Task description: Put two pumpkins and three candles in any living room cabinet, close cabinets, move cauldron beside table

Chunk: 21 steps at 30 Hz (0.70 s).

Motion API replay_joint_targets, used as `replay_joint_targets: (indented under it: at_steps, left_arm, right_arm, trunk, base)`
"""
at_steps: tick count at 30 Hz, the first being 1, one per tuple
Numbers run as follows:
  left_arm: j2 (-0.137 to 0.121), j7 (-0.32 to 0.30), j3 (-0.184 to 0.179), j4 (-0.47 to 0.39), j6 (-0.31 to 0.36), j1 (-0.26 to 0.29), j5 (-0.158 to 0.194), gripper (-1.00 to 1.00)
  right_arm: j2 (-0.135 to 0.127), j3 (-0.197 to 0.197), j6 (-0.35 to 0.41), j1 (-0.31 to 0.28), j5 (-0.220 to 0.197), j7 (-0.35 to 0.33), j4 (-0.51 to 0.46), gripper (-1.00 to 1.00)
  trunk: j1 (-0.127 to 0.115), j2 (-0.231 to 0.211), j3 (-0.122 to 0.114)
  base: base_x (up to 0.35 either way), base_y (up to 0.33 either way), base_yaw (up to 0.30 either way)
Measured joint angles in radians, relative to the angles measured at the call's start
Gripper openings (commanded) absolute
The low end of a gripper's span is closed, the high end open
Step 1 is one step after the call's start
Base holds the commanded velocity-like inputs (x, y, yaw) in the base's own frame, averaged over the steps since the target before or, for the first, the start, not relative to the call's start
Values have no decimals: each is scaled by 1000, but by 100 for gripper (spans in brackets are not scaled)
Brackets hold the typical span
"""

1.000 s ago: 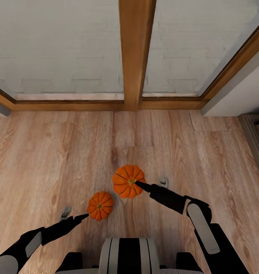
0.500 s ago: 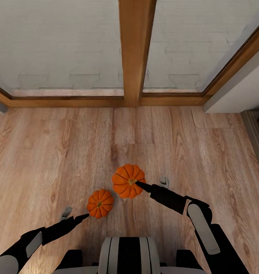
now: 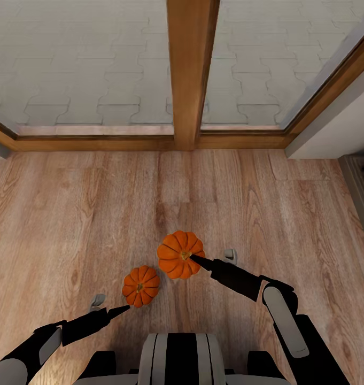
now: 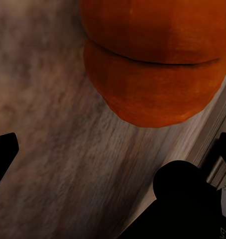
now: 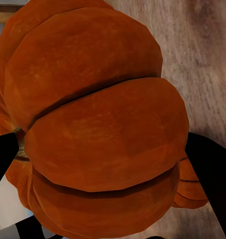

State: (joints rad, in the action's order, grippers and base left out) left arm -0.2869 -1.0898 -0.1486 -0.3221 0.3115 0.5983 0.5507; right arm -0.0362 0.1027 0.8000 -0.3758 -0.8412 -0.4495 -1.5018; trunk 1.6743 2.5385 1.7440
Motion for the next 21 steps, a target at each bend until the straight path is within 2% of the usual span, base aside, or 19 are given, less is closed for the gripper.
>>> replay_joint_targets:
  at_steps: [21]
  left_arm:
    - [-2,-1,2,1,6,0,0,100]
  right_arm:
    - [1,0,0,0,1,0,0,-100]
  trunk:
    - [0,0,0]
  base:
    - [0,0,0]
